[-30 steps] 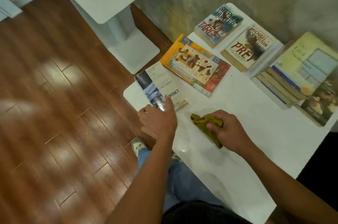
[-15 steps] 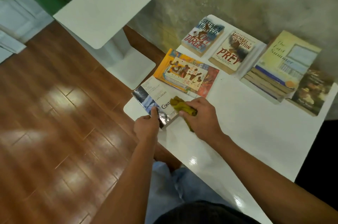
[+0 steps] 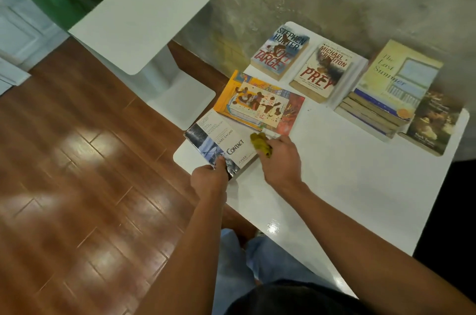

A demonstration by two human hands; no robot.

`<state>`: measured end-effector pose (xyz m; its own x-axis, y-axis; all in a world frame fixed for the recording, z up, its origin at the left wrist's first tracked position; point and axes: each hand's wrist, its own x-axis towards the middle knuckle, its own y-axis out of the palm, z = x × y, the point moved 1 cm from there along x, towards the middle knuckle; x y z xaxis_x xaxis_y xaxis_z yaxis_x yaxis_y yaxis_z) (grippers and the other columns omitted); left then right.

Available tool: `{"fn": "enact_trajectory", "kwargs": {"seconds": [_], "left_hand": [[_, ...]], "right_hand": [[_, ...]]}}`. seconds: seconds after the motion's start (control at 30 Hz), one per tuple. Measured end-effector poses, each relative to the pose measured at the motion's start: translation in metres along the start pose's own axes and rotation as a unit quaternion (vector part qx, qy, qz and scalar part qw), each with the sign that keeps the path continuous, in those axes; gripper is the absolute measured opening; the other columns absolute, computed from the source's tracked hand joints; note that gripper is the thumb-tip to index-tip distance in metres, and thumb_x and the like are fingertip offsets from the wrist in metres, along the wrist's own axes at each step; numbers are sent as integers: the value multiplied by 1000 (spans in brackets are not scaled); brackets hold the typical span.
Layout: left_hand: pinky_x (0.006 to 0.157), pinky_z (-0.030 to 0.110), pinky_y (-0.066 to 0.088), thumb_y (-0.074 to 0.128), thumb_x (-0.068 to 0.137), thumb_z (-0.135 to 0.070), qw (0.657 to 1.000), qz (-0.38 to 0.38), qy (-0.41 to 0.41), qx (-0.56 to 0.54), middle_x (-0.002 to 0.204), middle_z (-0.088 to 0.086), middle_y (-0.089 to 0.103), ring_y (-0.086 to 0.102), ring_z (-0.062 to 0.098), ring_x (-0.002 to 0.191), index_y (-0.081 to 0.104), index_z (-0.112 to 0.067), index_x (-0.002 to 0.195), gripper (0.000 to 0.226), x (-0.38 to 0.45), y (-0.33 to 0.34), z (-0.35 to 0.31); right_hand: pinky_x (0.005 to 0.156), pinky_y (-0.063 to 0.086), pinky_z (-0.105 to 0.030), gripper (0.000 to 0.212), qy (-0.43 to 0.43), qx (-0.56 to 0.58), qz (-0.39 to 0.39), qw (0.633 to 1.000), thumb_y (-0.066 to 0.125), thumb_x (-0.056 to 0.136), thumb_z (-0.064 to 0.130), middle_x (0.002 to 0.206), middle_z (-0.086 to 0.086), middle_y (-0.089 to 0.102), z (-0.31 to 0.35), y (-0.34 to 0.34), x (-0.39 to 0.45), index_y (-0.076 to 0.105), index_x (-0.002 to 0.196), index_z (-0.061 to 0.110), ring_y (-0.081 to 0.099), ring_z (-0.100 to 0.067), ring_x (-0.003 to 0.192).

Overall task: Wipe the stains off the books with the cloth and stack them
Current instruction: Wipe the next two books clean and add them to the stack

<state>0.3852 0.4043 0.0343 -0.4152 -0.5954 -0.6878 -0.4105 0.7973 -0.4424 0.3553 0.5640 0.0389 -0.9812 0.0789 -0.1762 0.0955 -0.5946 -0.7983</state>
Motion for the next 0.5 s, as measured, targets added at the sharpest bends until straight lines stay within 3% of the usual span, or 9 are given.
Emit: {"fn": "enact_trajectory", "kwargs": {"seconds": [0.1, 0.17, 0.23, 0.33, 0.5], "left_hand": [[51, 21, 44, 72, 89, -47, 999, 10, -26, -19, 106, 8, 65, 62, 15, 76, 59, -7, 105, 45, -10, 5, -9], [66, 26, 53, 73, 83, -57, 999, 18, -48, -7, 121, 12, 63, 66, 24, 99, 52, -8, 125, 68, -16, 10, -17], [79, 35, 52, 76, 79, -60, 996, 27, -83, -11, 134, 16, 54, 59, 31, 117, 35, -8, 144, 93, -18, 15, -24], [72, 33, 49, 83, 70, -60, 984, 43, -162, -59, 138, 10, 47, 51, 25, 121, 11, -18, 147, 114, -19, 21, -35], [71, 33, 46, 93, 63, -46, 977, 21, -188, -94, 134, 10, 45, 50, 23, 114, 11, -22, 146, 119, -12, 28, -30]], "right_hand": [[79, 52, -37, 27, 26, 21, -16, 999, 63, 95, 31, 99, -6, 54, -24, -18, -9, 70, 111, 10, 57, -24, 89], [78, 47, -33, 25, 43, 45, -23, 998, 65, 93, 27, 97, -4, 53, -40, -28, -20, 69, 112, 11, 54, -19, 85], [78, 43, -29, 23, 61, 64, -20, 996, 68, 92, 24, 96, -4, 55, -55, -36, -32, 69, 111, 10, 52, -16, 84], [81, 39, -24, 25, 94, 101, -14, 990, 72, 89, 20, 98, -4, 58, -74, -43, -48, 70, 112, 9, 55, -17, 89], [84, 45, -23, 25, 127, 165, -11, 978, 75, 88, 19, 100, -1, 61, -77, -47, -60, 70, 111, 13, 58, -15, 93]]}}
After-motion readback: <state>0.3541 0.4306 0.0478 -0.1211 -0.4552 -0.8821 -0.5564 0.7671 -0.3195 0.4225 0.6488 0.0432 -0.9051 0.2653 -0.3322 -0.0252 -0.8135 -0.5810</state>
